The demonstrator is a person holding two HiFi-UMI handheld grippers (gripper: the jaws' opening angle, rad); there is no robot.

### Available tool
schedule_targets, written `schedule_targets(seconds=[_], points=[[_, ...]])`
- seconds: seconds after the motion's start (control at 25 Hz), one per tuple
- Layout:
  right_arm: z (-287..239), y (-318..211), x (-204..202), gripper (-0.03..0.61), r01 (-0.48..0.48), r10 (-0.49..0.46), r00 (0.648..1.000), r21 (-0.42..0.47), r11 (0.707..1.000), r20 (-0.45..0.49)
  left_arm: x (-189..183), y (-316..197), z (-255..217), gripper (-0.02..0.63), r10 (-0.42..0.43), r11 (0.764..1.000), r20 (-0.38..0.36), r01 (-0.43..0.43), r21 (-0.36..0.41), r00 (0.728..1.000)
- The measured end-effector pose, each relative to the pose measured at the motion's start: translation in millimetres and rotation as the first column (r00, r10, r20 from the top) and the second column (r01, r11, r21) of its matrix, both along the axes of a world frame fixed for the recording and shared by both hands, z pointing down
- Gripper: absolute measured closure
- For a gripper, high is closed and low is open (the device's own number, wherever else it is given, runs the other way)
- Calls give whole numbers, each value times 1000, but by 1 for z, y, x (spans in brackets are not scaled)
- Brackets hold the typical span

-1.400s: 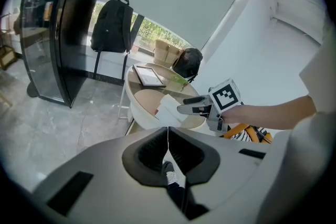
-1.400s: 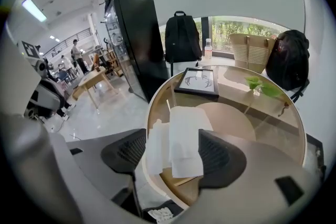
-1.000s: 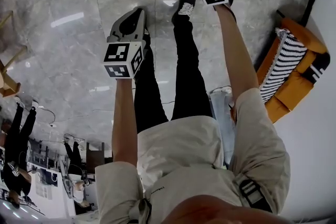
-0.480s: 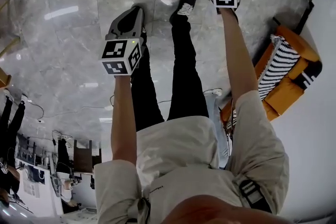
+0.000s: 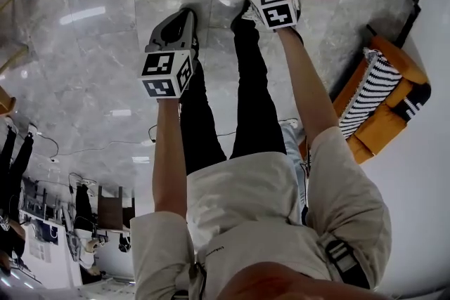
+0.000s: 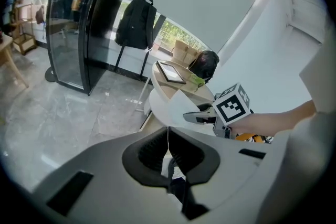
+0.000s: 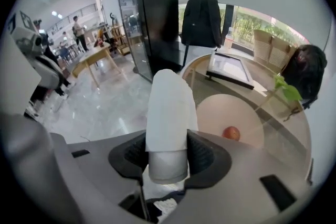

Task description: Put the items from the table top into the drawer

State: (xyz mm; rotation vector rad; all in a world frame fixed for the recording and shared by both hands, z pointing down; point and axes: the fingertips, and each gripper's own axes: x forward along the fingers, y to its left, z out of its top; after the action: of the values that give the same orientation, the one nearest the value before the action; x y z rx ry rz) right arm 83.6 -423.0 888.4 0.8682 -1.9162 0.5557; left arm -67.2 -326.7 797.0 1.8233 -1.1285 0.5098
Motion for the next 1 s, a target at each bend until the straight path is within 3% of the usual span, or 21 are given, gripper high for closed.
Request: schedule_targets(seconds=[0.16,0.28,0.56,0.76,1.0], points=[[6,25,-49,379,83,-80,994,-37,996,68,-1,1,10,592,-1,1000,1,1,-6,1000],[25,42,-63,379,99,-92,992,-80,992,89,0,5,22,592,7,1000,2,-7,-22,1000],[78,59,-35,378,79,-70,995,-142,987,70,6,25,63,592,29,997,11,-28,-65,1000],[132,79,-12,377,39,-23,996,-199,979,84,18,27,97,592,30,998,7,-30,-48,1000],[186,81,4,377,-101,116,990,-163,981,86,42,31,144,592,174,985,-5,-174,-2,985]])
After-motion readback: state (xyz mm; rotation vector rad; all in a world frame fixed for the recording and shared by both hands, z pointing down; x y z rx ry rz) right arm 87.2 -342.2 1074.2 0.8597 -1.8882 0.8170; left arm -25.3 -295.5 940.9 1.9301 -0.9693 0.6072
